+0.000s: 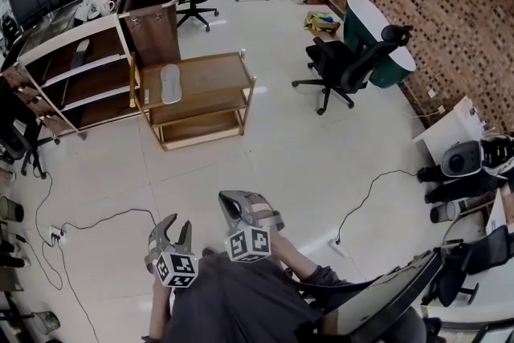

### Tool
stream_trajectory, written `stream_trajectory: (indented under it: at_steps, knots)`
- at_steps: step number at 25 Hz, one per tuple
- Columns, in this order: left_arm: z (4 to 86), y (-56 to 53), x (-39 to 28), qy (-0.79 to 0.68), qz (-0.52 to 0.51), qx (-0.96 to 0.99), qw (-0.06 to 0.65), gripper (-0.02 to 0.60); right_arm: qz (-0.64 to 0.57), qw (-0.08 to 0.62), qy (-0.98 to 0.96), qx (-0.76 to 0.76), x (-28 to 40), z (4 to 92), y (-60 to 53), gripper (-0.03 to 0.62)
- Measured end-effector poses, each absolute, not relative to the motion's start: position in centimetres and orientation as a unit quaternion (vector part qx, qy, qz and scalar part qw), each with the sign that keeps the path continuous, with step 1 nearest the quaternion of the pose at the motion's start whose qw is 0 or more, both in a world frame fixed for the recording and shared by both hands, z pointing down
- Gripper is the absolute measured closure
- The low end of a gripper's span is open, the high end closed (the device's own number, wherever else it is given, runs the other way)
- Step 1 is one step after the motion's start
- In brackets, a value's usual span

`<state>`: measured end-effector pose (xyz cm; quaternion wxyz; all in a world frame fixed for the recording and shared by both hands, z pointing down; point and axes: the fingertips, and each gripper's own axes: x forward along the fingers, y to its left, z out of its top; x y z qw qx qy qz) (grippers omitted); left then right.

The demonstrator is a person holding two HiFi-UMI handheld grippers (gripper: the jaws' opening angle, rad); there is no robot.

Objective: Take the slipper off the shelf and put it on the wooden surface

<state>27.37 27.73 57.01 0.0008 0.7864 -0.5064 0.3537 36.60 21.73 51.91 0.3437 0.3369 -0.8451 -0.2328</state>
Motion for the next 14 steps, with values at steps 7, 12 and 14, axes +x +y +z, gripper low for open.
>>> stream_trajectory:
  at_steps: [7, 12, 14]
  knots:
    - [56.9, 28.4, 26.7, -0.511, 0.351, 0.785, -0.001, 0.411, -0.239, 0.343, -0.845, 0.332, 35.8, 52.0, 22.7, 0.592]
    - [57.0, 29.1, 26.5, -0.511, 0.349, 0.785, 0.000, 0.411, -0.243, 0.344, -0.845, 0.328, 35.4, 52.1, 23.3, 0.592]
    - [57.1, 29.4, 26.4, -0.511, 0.349, 0.786, 0.002, 0.411, -0.239, 0.346, -0.846, 0.329, 35.2, 51.8, 23.6, 0.592]
